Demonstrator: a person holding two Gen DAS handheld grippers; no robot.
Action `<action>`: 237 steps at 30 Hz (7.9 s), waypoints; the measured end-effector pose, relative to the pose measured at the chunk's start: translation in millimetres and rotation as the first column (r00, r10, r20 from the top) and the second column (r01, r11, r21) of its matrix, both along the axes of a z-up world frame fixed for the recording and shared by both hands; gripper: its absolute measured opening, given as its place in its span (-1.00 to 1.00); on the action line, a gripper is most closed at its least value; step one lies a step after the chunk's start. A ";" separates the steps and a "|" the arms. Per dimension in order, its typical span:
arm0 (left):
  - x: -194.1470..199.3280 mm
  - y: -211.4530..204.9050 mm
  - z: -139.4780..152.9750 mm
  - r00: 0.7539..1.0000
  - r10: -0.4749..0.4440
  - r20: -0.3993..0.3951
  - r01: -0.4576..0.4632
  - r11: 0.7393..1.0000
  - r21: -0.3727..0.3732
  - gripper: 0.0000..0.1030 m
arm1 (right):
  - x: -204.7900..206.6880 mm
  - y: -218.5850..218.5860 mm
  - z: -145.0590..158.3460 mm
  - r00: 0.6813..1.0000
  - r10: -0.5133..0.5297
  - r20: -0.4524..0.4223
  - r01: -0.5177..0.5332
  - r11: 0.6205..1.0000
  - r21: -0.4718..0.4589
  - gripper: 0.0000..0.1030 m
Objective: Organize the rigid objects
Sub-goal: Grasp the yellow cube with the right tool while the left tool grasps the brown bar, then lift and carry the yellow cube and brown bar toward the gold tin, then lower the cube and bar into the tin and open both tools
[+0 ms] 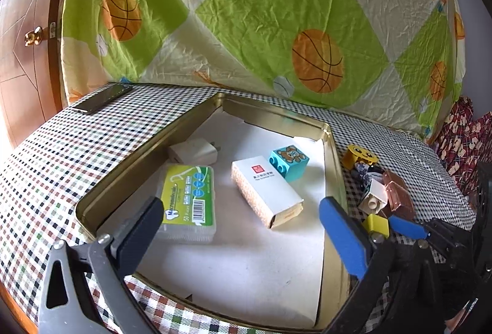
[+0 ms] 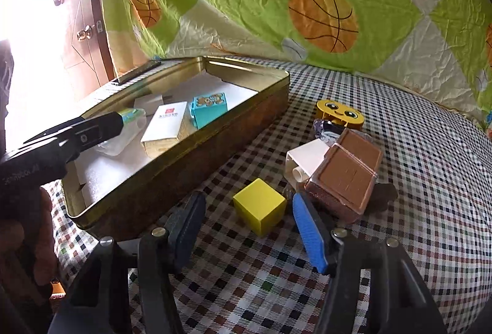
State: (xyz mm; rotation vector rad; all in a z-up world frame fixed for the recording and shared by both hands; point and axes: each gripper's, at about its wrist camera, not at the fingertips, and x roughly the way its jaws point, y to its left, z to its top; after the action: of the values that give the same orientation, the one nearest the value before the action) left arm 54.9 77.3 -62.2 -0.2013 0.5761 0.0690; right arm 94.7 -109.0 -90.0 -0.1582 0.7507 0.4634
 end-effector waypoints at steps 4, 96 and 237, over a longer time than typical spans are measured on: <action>-0.6 -1.7 0.6 1.000 -0.003 0.003 0.003 1.000 0.007 0.99 | 10.7 2.8 -9.5 0.997 -0.003 -0.073 0.002 1.000 -0.014 -0.07; 40.6 -172.7 20.6 0.950 -0.283 0.135 0.260 0.951 0.164 -0.13 | 1.2 -149.5 50.1 0.850 -0.448 0.276 0.406 0.892 0.198 -0.22; -6.2 6.0 29.7 0.948 0.108 0.300 -0.137 0.988 0.077 -0.13 | -1.1 33.1 54.2 0.896 -0.054 0.442 -0.011 0.990 0.142 -0.22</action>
State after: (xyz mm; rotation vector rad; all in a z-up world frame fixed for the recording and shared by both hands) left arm 48.7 83.3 -32.5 -0.1492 0.2601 0.1842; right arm 93.5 -75.9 -35.8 -0.1169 0.2664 0.4364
